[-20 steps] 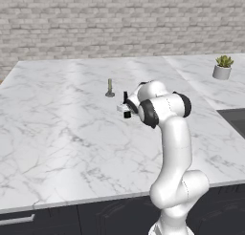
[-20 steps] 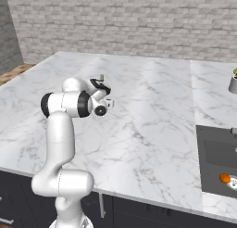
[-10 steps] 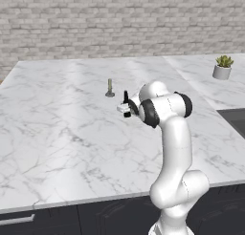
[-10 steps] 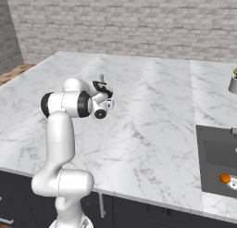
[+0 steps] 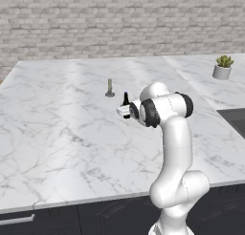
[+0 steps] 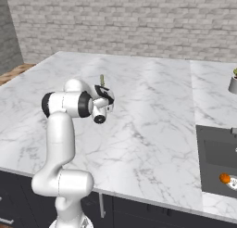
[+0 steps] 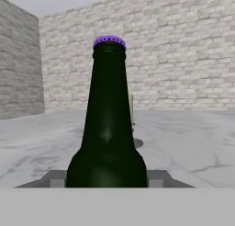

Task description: Open the cabinet directly in front. Then move the beer and the cup to the dining counter with the candle on it.

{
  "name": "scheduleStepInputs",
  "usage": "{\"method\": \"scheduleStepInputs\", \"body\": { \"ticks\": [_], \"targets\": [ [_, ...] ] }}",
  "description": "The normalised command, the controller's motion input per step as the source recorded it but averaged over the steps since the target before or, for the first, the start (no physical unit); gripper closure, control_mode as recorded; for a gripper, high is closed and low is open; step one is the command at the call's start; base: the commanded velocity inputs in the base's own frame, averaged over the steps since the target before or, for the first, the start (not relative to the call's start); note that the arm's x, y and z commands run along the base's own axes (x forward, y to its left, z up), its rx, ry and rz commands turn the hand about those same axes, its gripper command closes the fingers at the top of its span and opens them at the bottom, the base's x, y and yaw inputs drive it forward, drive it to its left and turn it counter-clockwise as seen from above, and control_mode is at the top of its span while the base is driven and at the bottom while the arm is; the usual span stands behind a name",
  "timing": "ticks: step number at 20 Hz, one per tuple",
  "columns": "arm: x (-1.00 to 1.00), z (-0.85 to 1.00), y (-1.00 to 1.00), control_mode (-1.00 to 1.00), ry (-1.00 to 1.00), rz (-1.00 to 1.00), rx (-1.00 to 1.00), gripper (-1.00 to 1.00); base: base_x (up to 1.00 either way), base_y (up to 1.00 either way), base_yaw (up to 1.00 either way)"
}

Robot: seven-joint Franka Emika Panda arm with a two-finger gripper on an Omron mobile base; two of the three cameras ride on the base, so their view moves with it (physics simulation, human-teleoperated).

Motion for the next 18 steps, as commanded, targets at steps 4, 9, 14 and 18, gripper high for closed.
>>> {"method": "scheduleStepInputs", "body": {
  "ticks": [4, 9, 14, 18],
  "targets": [
    [0.0, 0.0, 0.0, -1.0, 0.0, 0.0, 0.0, 1.0, 0.0, 0.0, 0.0],
    [0.0, 0.03, 0.0, -1.0, 0.0, -0.01, 0.0, -1.0, 0.0, 0.0, 0.0],
    [0.0, 0.48, 0.0, -1.0, 0.0, 0.0, 0.01, -1.0, 0.0, 0.0, 0.0],
    [0.0, 0.62, 0.0, -1.0, 0.0, 0.0, 0.0, -1.0, 0.0, 0.0, 0.0]
  ]
}}
